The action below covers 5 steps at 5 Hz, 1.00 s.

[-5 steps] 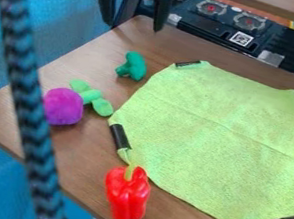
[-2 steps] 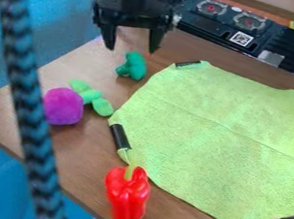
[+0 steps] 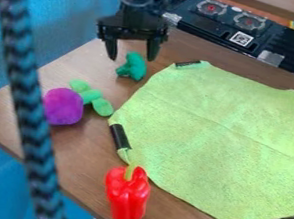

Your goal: Place the green object on the cloth

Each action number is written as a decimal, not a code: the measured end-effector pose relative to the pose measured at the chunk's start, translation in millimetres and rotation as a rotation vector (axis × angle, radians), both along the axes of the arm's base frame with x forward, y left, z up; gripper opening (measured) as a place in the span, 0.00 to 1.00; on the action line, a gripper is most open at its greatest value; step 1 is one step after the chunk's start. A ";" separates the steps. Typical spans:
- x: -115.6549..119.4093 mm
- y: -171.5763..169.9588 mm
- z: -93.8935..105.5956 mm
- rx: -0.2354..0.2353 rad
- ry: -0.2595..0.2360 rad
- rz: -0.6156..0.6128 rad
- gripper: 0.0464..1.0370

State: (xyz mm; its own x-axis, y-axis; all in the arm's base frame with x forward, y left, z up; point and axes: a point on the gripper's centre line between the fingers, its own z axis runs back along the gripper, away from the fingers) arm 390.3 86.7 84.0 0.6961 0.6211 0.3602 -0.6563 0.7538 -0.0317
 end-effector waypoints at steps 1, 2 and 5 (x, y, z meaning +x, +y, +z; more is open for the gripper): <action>15.4 6.2 -3.2 -0.006 -0.010 0.041 0.96; 27.4 9.0 -8.0 -0.003 -0.013 0.062 0.96; 44.6 23.0 -35.0 0.035 0.031 0.140 0.96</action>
State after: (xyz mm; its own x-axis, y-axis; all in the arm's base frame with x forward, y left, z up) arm 434.9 109.7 49.0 0.6146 0.7003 0.3631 -0.7553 0.6553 0.0145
